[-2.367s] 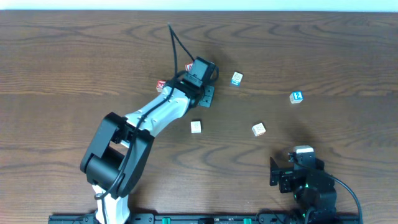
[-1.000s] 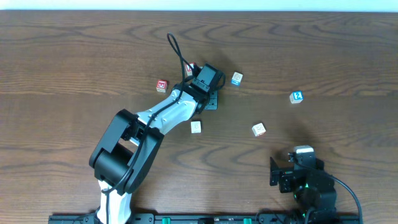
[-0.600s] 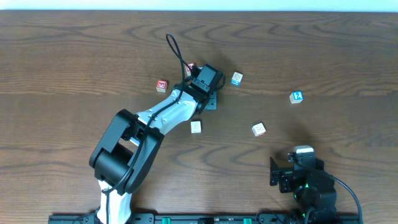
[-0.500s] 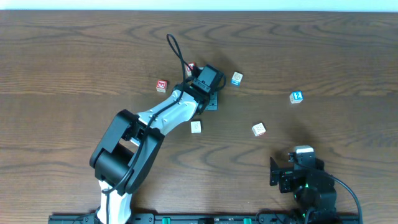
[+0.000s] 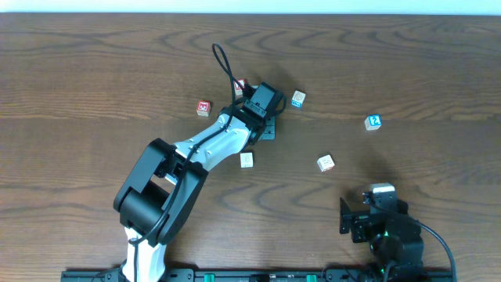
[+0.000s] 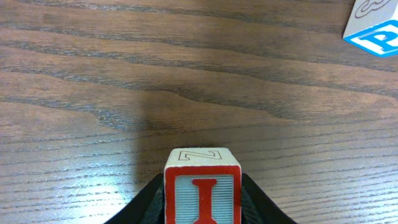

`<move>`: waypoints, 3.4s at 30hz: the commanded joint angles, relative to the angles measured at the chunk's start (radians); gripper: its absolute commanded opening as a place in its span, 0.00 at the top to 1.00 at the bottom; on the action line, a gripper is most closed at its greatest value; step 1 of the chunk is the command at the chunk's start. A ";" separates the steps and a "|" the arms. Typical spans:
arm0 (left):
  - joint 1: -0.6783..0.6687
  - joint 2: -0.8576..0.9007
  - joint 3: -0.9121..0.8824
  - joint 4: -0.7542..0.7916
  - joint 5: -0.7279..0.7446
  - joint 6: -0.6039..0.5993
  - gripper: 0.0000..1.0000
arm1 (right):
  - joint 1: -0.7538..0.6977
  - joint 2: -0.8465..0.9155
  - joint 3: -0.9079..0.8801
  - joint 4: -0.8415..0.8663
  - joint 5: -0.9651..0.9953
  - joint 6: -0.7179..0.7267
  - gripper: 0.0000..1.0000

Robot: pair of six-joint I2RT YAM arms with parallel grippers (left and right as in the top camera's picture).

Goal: Spell out Ai2
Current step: 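Open the left gripper, move to the red 'A' block and grasp, then lift the 'A' block and carry it toward the 'I' block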

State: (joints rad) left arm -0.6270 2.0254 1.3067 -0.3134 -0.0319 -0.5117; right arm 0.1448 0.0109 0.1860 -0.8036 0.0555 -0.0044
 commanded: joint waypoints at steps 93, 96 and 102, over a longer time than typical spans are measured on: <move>0.181 0.272 0.457 -0.183 -0.063 -0.099 0.41 | -0.007 -0.005 -0.009 -0.003 -0.004 0.015 0.01; 0.181 0.277 0.457 -0.177 -0.060 -0.099 0.41 | -0.007 -0.005 -0.009 -0.003 -0.004 0.015 0.01; 0.182 0.277 0.457 -0.165 -0.060 -0.098 0.50 | -0.007 -0.005 -0.009 -0.003 -0.004 0.015 0.01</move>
State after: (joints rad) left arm -0.4477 2.2932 1.7489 -0.4812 -0.0872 -0.6048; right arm 0.1448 0.0109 0.1860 -0.8036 0.0555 -0.0044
